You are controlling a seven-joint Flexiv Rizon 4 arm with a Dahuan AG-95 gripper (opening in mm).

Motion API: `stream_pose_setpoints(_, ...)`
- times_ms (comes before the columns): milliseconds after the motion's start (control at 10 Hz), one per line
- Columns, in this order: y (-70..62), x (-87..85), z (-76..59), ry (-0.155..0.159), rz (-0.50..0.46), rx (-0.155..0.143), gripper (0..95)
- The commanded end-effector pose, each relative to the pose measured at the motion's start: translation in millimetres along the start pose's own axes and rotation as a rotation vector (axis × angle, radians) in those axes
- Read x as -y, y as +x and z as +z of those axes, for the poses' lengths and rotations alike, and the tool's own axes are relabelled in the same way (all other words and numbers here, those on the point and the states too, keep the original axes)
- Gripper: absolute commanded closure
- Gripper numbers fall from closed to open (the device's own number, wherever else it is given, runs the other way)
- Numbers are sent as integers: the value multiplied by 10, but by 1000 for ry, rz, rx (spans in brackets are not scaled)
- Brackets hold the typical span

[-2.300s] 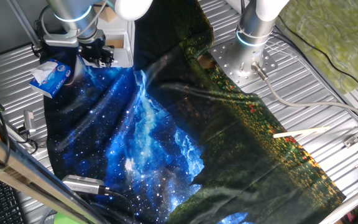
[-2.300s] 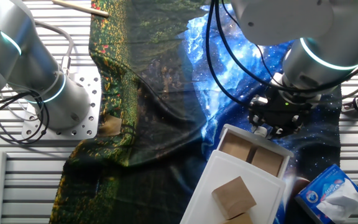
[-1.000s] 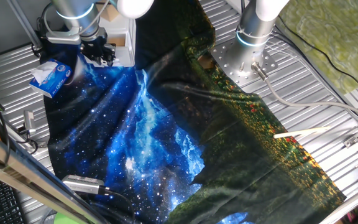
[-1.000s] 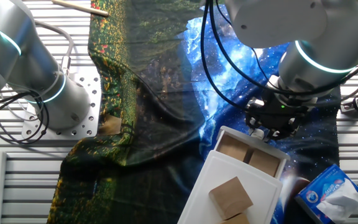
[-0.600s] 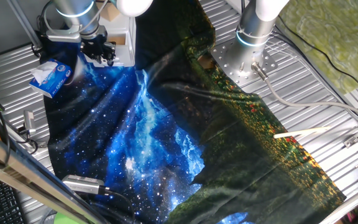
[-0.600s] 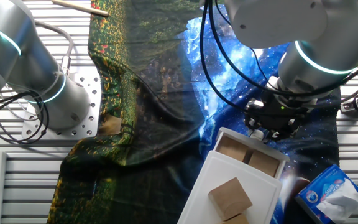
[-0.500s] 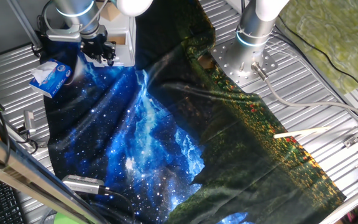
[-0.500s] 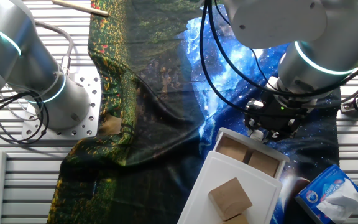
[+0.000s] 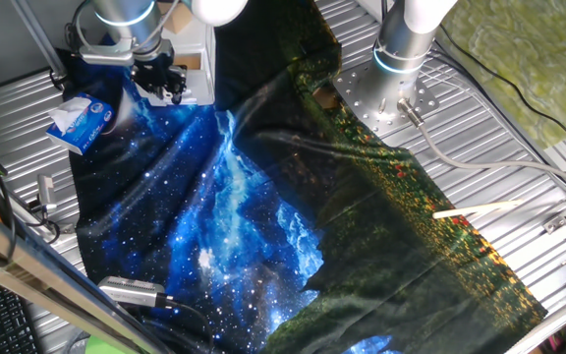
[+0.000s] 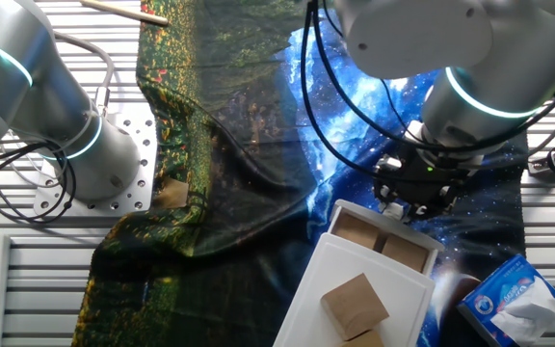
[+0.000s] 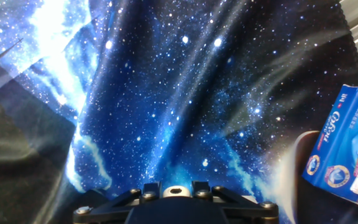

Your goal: Grasp the handle and close the drawer

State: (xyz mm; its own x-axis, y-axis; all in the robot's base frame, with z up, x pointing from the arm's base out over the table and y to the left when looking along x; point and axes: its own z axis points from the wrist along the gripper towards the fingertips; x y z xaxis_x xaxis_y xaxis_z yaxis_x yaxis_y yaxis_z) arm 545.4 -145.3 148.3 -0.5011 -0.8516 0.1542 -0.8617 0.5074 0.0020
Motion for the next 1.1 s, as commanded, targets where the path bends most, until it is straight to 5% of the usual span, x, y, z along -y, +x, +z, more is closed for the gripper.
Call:
stream_pose_setpoints(100, 10, 1, -1, -4, -1, 1, 950)
stream_pose_setpoints(1100, 97, -14, 15, 2, -15, -2, 950)
